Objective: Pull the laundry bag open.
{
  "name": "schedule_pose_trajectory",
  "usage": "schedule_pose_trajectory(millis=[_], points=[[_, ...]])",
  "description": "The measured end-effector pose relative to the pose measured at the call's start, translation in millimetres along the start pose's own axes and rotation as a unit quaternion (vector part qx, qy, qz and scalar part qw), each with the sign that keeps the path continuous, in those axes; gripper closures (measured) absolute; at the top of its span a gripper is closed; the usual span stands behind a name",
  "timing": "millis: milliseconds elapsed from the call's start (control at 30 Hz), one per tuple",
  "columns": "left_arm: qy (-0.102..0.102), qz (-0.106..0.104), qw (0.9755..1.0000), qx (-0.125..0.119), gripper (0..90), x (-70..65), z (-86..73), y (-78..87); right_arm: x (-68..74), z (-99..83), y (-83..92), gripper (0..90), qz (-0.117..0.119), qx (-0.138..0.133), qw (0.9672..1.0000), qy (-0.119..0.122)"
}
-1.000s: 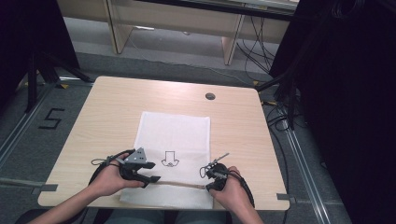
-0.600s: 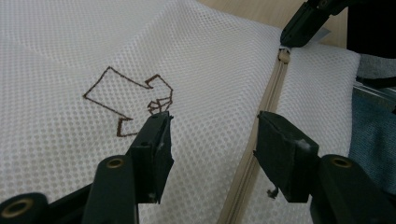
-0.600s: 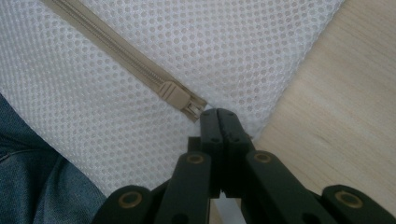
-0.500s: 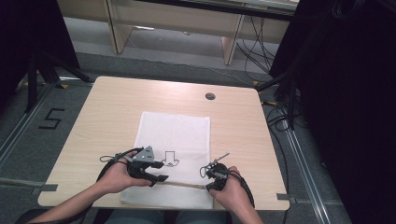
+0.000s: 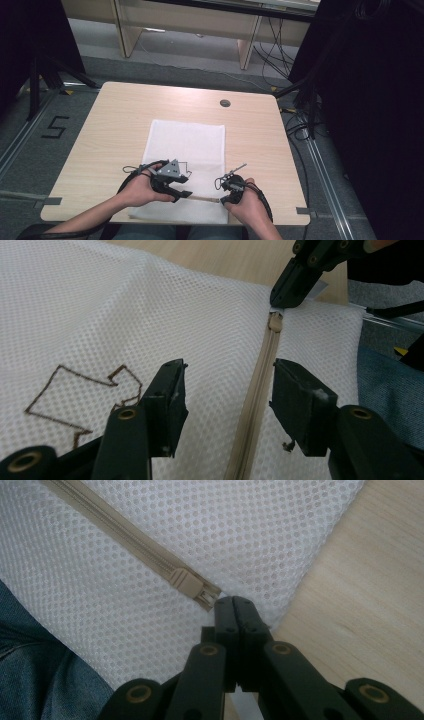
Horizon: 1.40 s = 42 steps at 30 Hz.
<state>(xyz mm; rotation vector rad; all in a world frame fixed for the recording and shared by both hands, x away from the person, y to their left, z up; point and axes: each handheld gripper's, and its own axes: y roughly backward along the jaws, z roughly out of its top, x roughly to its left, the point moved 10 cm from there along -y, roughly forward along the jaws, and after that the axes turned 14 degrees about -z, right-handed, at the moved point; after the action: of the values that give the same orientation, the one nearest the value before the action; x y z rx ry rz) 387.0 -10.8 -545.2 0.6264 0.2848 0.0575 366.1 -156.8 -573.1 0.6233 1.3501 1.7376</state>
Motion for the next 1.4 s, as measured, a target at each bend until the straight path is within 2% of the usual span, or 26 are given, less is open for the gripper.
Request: schedule_pose_trajectory(millis=[133,267,333,367,533,567,667,700,800,867,1033,1100,1200,1233,1300,1367,1400], points=[[-0.003,-0.011,0.9999,0.0,48.1,-4.0,5.7,-10.7,-1.5,-1.1,0.2,90.0,-0.011,0.008,0.9999,0.002],[-0.009,-0.018,0.9998,0.006,49.1,-6.9,9.1,-20.3,-0.4,-0.2,1.1,90.0,-0.005,0.006,1.0,-0.001],[-0.011,-0.022,0.9997,0.007,51.2,-9.0,11.2,-25.0,1.2,-1.0,1.3,90.0,-0.004,0.009,0.9999,-0.008],[-0.018,-0.027,0.9994,0.013,52.0,-10.6,12.8,-29.2,-1.4,0.2,-0.1,90.0,-0.007,0.001,1.0,0.004],[-0.028,-0.034,0.9989,0.018,59.1,-12.9,15.7,-38.4,-1.7,0.2,0.3,90.0,-0.005,0.0,1.0,0.007],[-0.027,-0.035,0.9988,0.021,60.5,-13.6,16.1,-40.6,-1.3,0.0,0.7,90.0,-0.002,0.001,1.0,0.001],[-0.031,-0.041,0.9984,0.023,63.2,-15.5,19.2,-46.8,-1.7,-0.1,0.4,90.0,-0.002,0.0,1.0,0.0],[-0.036,-0.042,0.9982,0.024,63.2,-15.9,20.3,-48.6,-1.5,-1.6,0.3,90.0,-0.004,0.008,0.9999,-0.008],[-0.049,-0.047,0.9972,0.034,67.3,-18.5,22.8,-56.7,-1.3,-1.4,0.6,90.0,-0.003,0.008,0.9999,-0.008],[-0.047,-0.05,0.997,0.036,67.7,-19.5,23.1,-58.9,-1.5,-0.2,0.6,90.0,-0.002,0.001,1.0,-0.001],[-0.052,-0.055,0.9961,0.046,69.9,-22.6,21.3,-70.1,-0.7,-1.5,1.4,90.0,0.001,0.008,0.9999,-0.008],[-0.051,-0.055,0.996,0.049,69.9,-22.6,20.9,-73.5,-1.8,0.0,-0.1,90.0,-0.001,-0.001,1.0,-0.001],[-0.053,-0.058,0.9958,0.048,70.0,-21.6,22.4,-77.1,-1.4,-1.6,0.7,90.0,-0.001,0.008,0.9999,-0.007],[-0.044,-0.057,0.9963,0.046,70.0,-21.9,22.4,-78.6,-1.4,-1.6,0.7,90.0,-0.001,0.008,0.9999,-0.007],[-0.049,-0.059,0.9958,0.051,70.1,-21.8,21.3,-80.7,0.5,-1.4,1.3,90.0,0.003,0.009,0.9999,-0.014],[-0.047,-0.06,0.9957,0.052,70.2,-22.6,20.2,-82.6,-1.2,-1.0,1.1,90.0,0.002,0.006,1.0,-0.006],[-0.052,-0.062,0.9953,0.054,70.2,-22.2,20.9,-83.3,-1.6,-1.2,0.9,90.0,0.001,0.006,1.0,-0.006]])
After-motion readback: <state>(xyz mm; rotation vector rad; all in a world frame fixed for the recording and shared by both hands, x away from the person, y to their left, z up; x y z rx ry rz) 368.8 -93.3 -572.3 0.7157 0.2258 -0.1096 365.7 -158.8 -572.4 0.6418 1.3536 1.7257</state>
